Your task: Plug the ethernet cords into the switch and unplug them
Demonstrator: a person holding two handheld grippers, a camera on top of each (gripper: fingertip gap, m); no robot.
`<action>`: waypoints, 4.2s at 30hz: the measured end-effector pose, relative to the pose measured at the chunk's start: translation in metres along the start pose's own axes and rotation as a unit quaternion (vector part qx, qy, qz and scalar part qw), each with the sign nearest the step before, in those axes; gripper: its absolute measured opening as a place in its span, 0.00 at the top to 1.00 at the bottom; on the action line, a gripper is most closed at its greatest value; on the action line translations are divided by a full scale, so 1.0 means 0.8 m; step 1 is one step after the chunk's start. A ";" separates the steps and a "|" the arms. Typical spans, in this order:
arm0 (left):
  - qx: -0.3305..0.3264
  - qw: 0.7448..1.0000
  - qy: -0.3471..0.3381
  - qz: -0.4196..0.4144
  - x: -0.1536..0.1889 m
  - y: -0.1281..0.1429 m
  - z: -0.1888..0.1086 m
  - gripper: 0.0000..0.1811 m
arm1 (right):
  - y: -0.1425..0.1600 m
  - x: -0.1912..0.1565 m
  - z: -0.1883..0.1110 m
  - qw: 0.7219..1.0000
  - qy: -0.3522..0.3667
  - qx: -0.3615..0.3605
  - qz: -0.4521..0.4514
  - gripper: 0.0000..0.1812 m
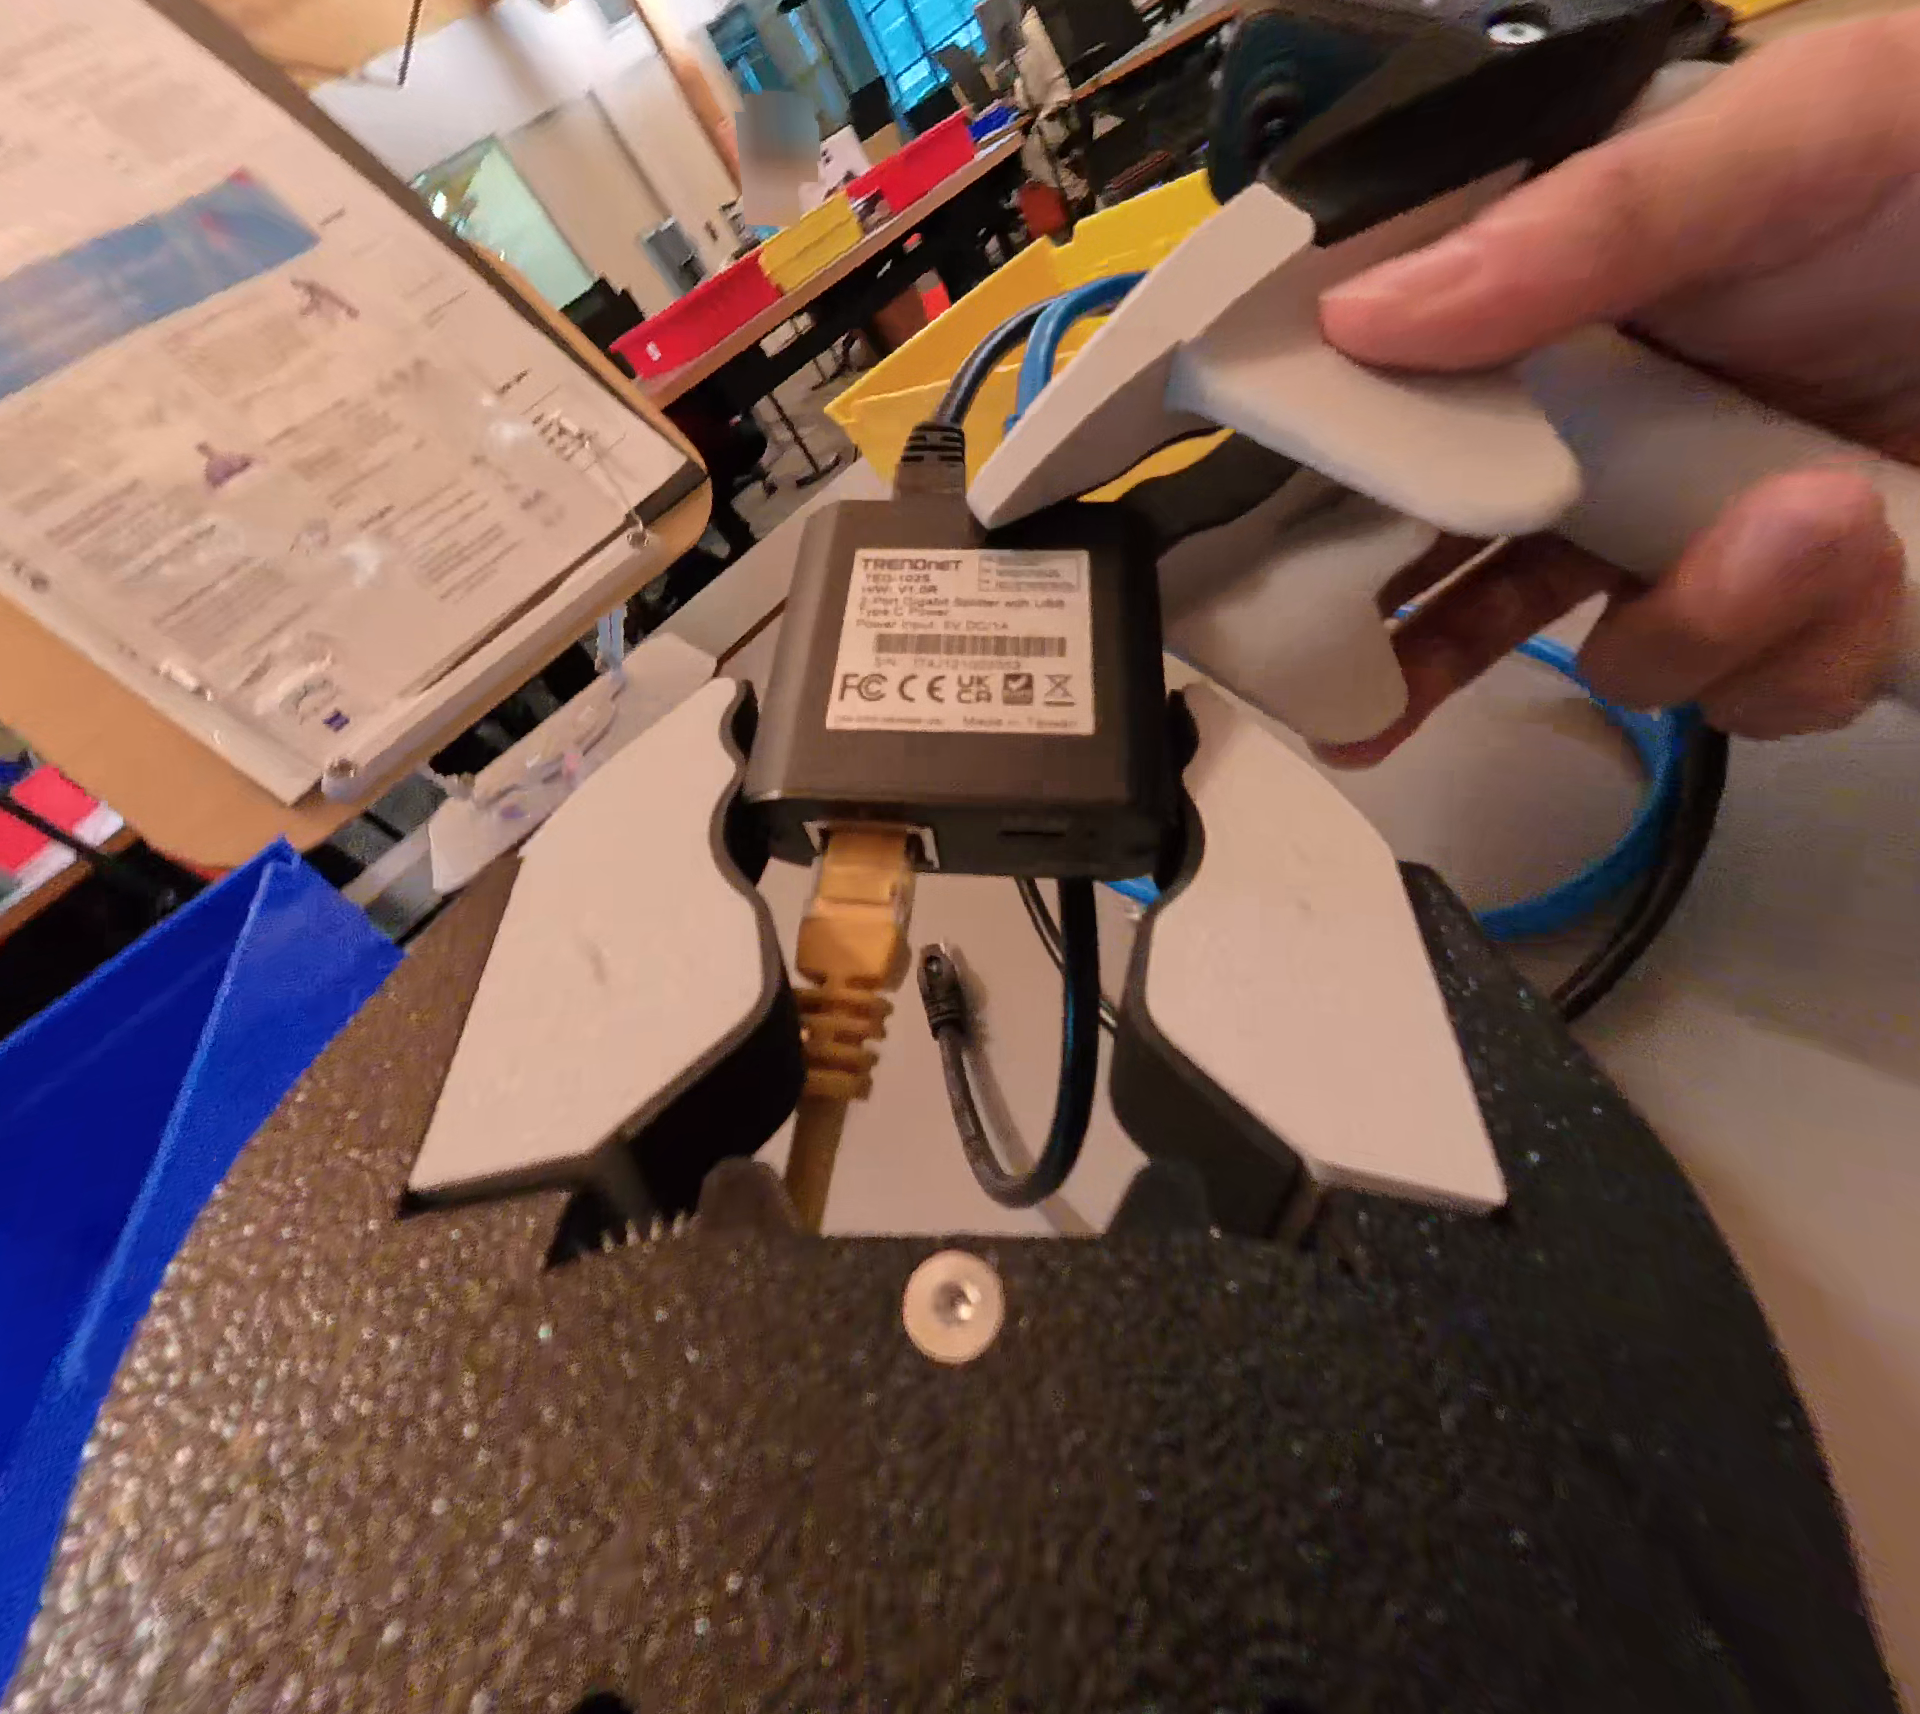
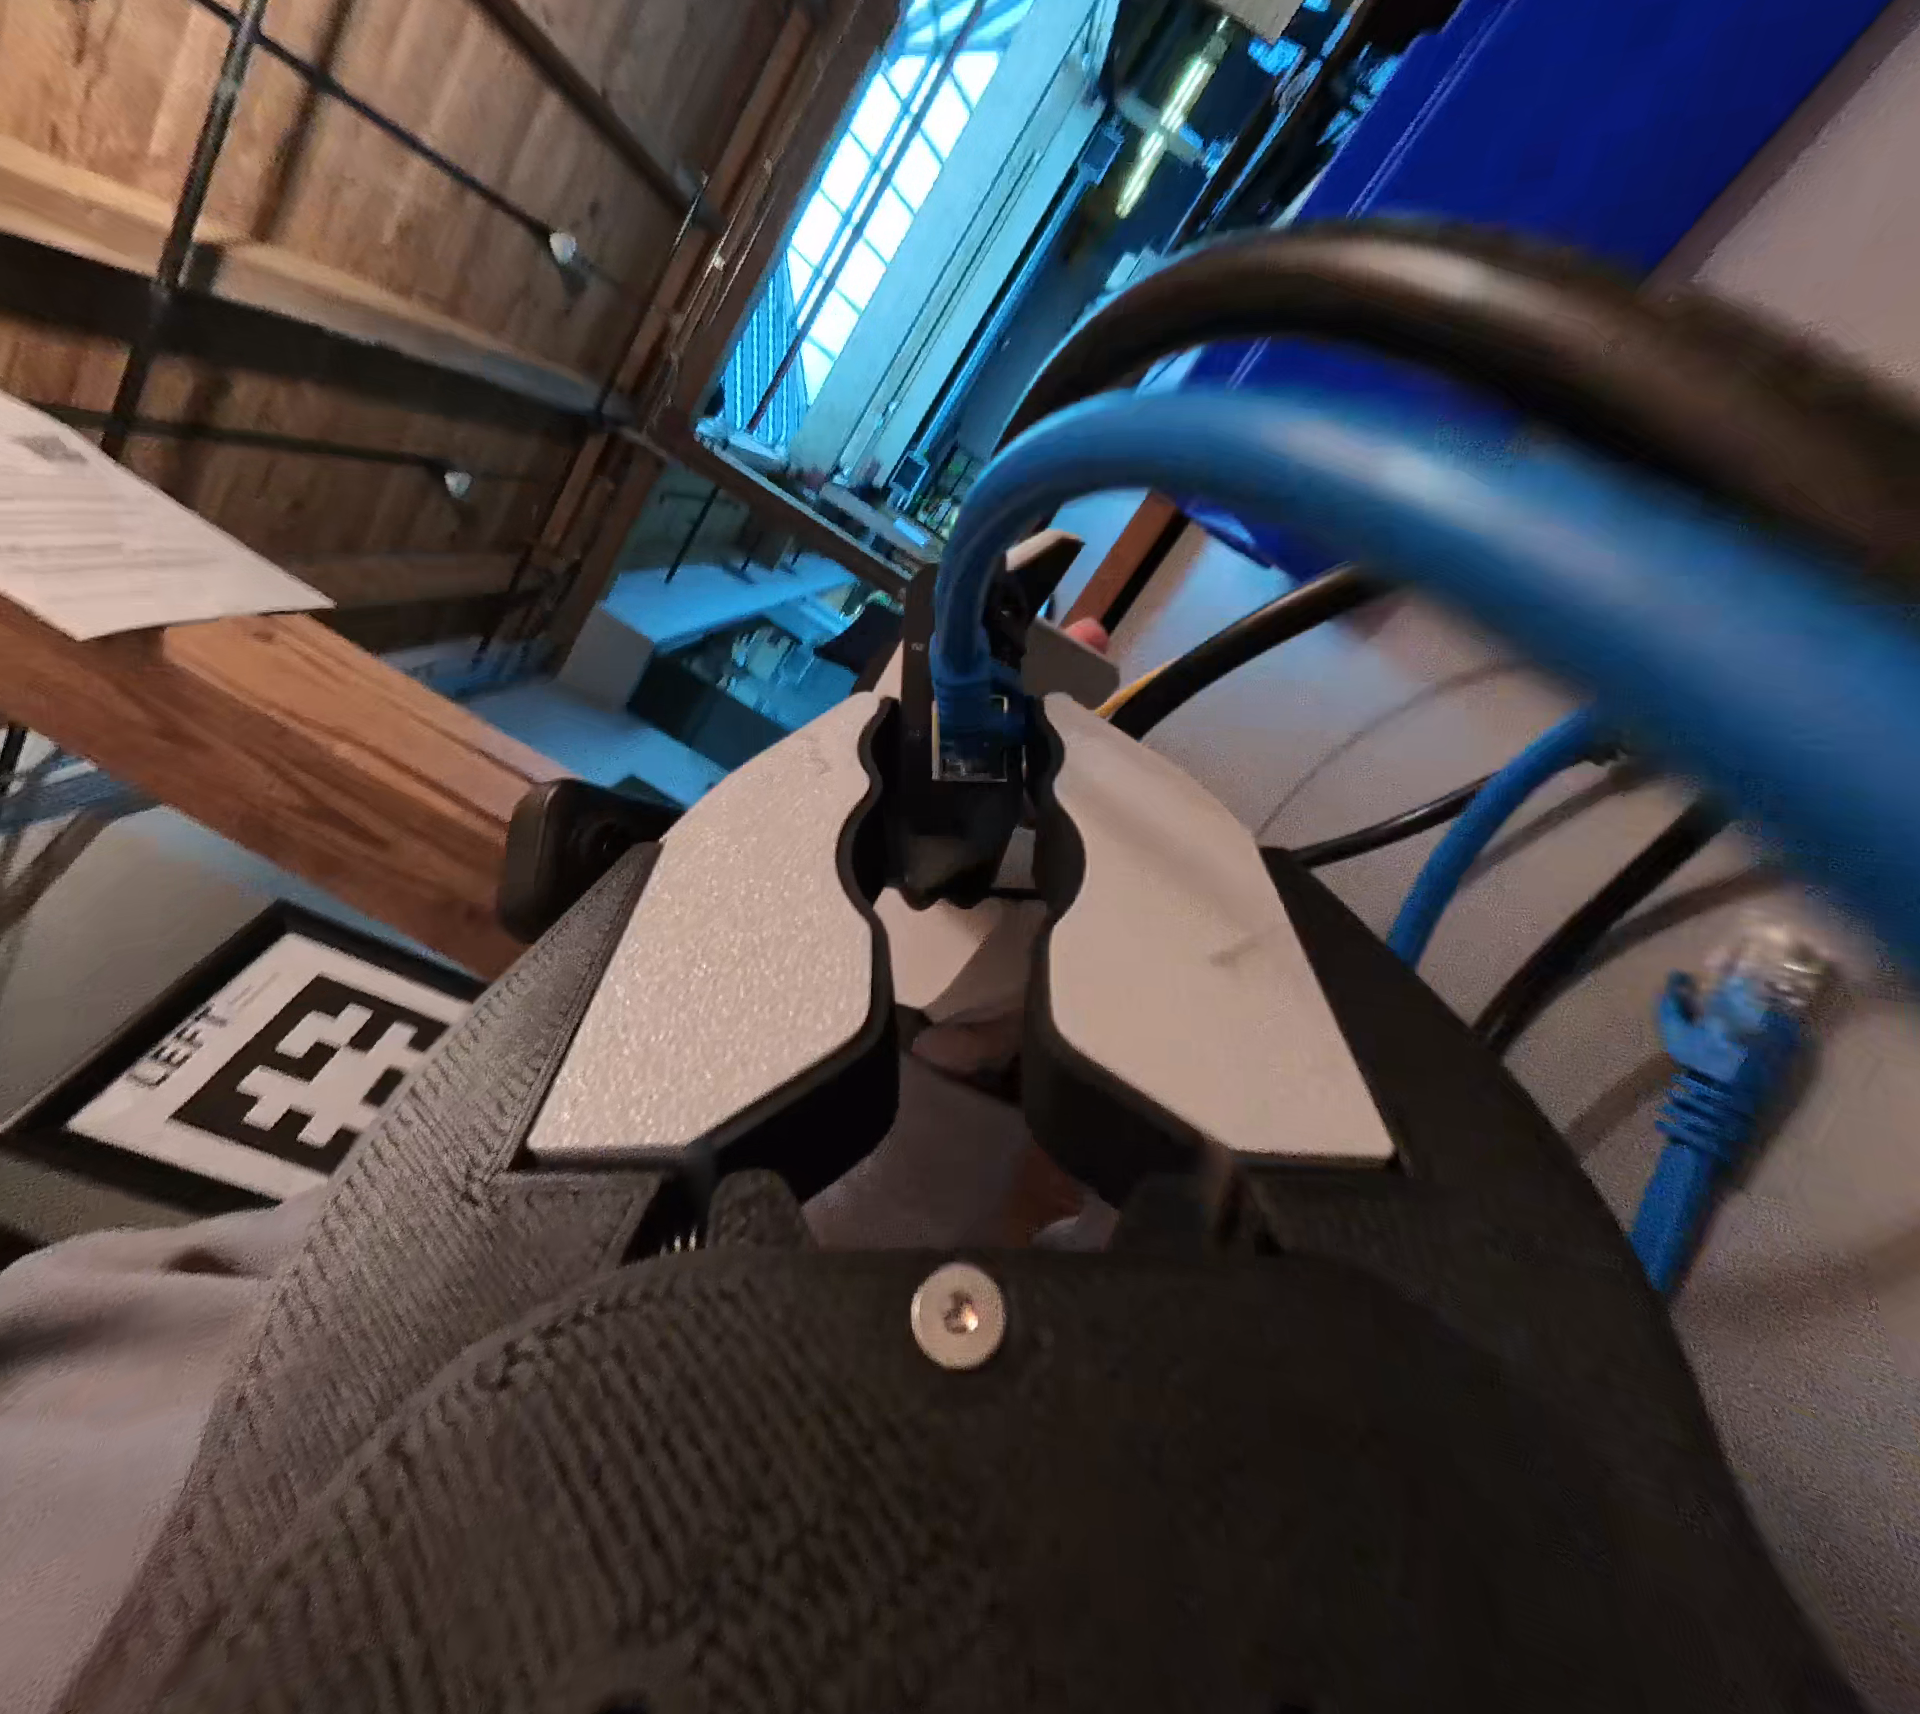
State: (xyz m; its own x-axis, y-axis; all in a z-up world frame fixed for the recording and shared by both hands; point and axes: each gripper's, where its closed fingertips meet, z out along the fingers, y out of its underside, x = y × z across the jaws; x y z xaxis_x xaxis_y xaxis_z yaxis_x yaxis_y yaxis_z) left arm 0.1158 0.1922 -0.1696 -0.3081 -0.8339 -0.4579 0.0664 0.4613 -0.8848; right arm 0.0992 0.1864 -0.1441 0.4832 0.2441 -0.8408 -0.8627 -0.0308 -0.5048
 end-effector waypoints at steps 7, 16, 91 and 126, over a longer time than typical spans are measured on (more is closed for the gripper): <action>-0.038 0.994 -0.005 -0.099 -0.006 0.002 0.001 0.60 | -0.023 0.009 -0.014 0.998 0.041 0.048 -0.026 0.86; 0.079 0.996 -0.010 -0.040 -0.002 -0.033 -0.012 0.61 | -0.015 -0.005 -0.013 0.999 -0.030 0.012 0.016 0.93; 0.061 0.988 -0.003 -0.141 -0.002 -0.018 -0.009 0.66 | -0.029 0.020 -0.019 0.986 -0.014 0.138 0.087 0.87; 0.026 0.994 -0.089 -0.058 0.005 -0.010 -0.001 0.66 | -0.028 0.025 -0.020 0.989 -0.011 0.140 0.053 0.93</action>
State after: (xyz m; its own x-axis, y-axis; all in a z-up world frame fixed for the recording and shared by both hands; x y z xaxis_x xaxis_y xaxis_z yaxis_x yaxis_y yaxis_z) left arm 0.1132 0.1858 -0.1644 -0.1440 -0.9229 -0.3571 0.0902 0.3471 -0.9335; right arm 0.1306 0.1764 -0.1530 0.3873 0.2744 -0.8802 -0.9172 0.2116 -0.3376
